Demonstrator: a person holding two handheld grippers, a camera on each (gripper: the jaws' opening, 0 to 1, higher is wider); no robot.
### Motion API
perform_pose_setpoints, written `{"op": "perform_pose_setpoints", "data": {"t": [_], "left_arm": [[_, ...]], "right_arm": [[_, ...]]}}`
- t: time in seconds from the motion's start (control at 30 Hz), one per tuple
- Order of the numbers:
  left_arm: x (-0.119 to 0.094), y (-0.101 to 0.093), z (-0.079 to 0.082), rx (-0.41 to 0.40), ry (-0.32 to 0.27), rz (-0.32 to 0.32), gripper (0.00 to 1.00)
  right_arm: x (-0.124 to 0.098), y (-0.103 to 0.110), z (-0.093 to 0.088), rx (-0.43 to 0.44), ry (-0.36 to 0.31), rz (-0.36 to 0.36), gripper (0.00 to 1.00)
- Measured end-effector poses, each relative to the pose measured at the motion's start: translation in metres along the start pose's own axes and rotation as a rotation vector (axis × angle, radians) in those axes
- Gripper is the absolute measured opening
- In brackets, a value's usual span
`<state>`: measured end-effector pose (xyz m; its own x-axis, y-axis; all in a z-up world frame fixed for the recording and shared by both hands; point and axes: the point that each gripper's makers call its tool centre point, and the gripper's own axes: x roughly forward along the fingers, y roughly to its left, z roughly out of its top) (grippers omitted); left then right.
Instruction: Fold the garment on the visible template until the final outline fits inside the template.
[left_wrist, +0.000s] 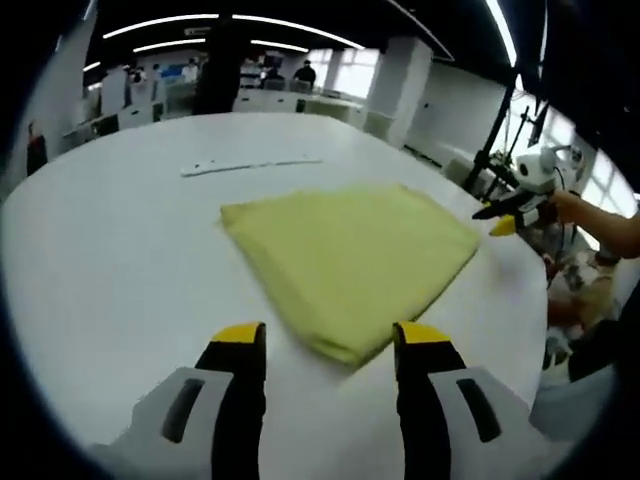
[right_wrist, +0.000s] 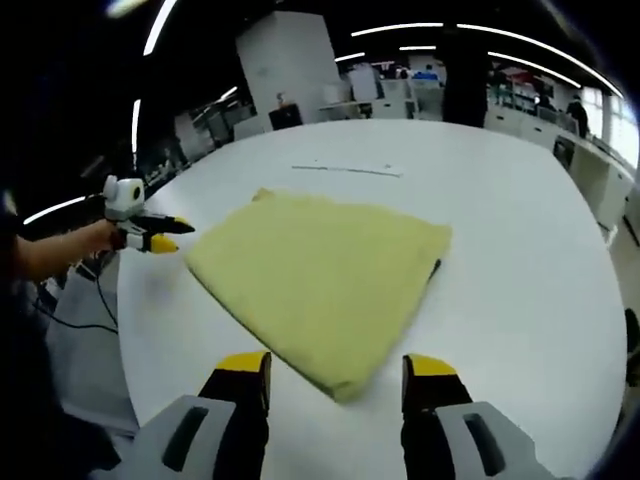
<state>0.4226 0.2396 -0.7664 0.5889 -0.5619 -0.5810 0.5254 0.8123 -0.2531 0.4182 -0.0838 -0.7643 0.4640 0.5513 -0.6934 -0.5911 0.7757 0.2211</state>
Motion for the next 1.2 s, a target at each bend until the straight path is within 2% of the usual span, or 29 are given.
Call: {"op": "perform_pose_setpoints", "data": {"t": [0.2, 0.43, 0.53, 0.7, 0.9, 1.2], "left_arm": [[-0.002, -0.001, -0.014, -0.054, -0.001, 0.016, 0.32], [0.002, -0.002, -0.026, -0.173, -0.029, 0.009, 0.21], [0.004, -0.004, -0.027, -0.209, -0.056, 0.000, 0.19], [0.005, -0.008, -0.025, -0.280, -0.096, -0.034, 0.09], [0.007, -0.010, -0.026, -0.305, -0.113, -0.050, 0.04], [0.006, -0.009, -0.025, -0.311, -0.120, -0.063, 0.00]], "right_arm": [[0.002, 0.004, -0.014, 0.038, 0.005, 0.004, 0.38], [0.007, 0.004, -0.024, 0.075, -0.008, -0.010, 0.29], [0.009, 0.003, -0.026, 0.064, -0.019, -0.019, 0.23], [0.010, 0.002, -0.029, 0.058, -0.035, -0.023, 0.15], [0.011, 0.000, -0.031, 0.046, -0.041, -0.029, 0.07], [0.012, -0.007, -0.025, 0.059, -0.084, -0.051, 0.03]]}}
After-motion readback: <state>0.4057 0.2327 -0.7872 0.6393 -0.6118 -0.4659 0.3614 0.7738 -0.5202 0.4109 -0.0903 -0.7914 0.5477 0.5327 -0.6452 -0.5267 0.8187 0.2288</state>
